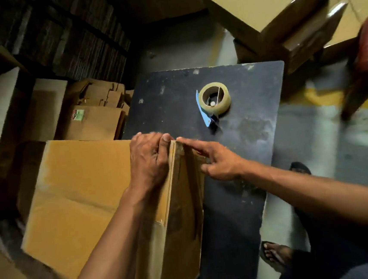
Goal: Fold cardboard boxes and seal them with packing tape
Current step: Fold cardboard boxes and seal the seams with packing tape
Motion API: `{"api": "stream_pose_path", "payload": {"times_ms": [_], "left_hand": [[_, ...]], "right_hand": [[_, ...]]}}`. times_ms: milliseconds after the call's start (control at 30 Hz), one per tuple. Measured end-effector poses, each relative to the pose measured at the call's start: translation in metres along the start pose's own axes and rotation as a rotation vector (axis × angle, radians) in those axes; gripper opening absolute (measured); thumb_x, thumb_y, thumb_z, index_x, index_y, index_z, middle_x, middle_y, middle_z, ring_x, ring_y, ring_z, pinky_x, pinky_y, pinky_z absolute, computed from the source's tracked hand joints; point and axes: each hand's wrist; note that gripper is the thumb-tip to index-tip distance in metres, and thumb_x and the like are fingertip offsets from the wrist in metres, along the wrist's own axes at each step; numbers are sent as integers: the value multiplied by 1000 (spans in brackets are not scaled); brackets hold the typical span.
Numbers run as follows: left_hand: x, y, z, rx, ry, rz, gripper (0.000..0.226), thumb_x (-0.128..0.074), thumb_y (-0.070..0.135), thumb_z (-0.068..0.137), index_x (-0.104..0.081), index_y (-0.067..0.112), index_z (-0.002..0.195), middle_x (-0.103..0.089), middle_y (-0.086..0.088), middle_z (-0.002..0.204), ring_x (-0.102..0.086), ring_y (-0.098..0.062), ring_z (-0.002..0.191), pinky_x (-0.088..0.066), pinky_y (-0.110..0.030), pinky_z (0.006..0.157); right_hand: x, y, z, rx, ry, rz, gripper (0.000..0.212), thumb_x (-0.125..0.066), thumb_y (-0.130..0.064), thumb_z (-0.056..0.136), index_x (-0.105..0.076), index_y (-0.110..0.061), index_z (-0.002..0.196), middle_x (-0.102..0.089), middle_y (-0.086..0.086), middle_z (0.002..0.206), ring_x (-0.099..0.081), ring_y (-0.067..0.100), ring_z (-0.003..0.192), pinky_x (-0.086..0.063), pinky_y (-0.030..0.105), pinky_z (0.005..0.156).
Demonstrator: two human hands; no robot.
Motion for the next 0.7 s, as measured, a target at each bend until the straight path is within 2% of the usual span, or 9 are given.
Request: {"api": "stream_pose_path", "payload": {"times_ms": [100, 200, 300, 400, 467, 533, 600, 700], "left_hand": [[1, 2, 0, 10, -4, 18, 46, -28, 45, 109, -67, 22, 95, -55, 11, 84, -49, -12, 85, -39, -44, 97], [-1, -1, 3, -16, 11, 6, 47, -28, 45, 109, -65, 21, 92, -54, 9, 80, -50, -16, 80, -40, -43, 87], [-3, -5, 3, -32, 13, 15, 46, -28, 47, 109, -63, 23, 91, -55, 8, 81, -50, -16, 80, -38, -40, 86], [-4, -5, 4, -26, 17, 12, 44, -26, 49, 108, -58, 28, 87, -52, 11, 78, -48, -15, 80, -37, -38, 86], [-5, -7, 4, -29, 18, 9, 44, -26, 51, 108, -57, 28, 86, -50, 12, 77, -48, -15, 79, -36, -38, 86], [-5, -8, 4, -33, 18, 18, 46, -24, 52, 107, -56, 29, 86, -49, 13, 76, -47, -14, 79, -34, -36, 85], [-5, -8, 4, -43, 25, 23, 43, -24, 52, 108, -52, 31, 83, -47, 16, 74, -46, -13, 76, -33, -36, 83], [-6, -8, 5, -41, 34, 17, 44, -24, 53, 108, -48, 30, 79, -45, 14, 71, -45, -16, 73, -37, -39, 80]], "right_hand": [[-34, 10, -14, 65, 129, -59, 108, -57, 13, 74, -13, -22, 165, -14, -6, 172, -10, 3, 157, -15, 37, 129], [-62, 14, -20, 121, 205, -135, 112, -56, 8, 73, 2, -18, 165, 10, -4, 172, 7, 6, 157, -6, 38, 130], [-86, 17, -23, 148, 242, -166, 113, -54, 4, 73, 9, -16, 164, 21, -3, 170, 15, 12, 157, -5, 46, 130], [-97, 23, -37, 156, 266, -189, 111, -53, 5, 73, 3, -22, 165, 14, -9, 172, 9, 9, 158, -7, 54, 129], [-94, 24, -47, 141, 326, -172, 104, -51, 6, 77, -8, -26, 165, -3, -13, 172, 0, 3, 157, -14, 53, 128], [-82, 18, -45, 129, 419, -154, 98, -50, 5, 80, -11, -25, 165, -12, -10, 171, -7, 1, 156, -21, 48, 128], [-68, 9, -29, 106, 486, -147, 101, -51, 8, 80, -6, -21, 165, -8, -5, 172, -5, 2, 157, -19, 43, 128], [-64, -2, -2, 105, 473, -190, 104, -48, 9, 77, 1, -19, 165, 7, -5, 172, 6, 4, 157, -12, 48, 129]]}}
Point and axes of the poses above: each hand's wrist, its own z-axis towards the middle knuckle, its own x-axis out of the back of the hand, y = z × x
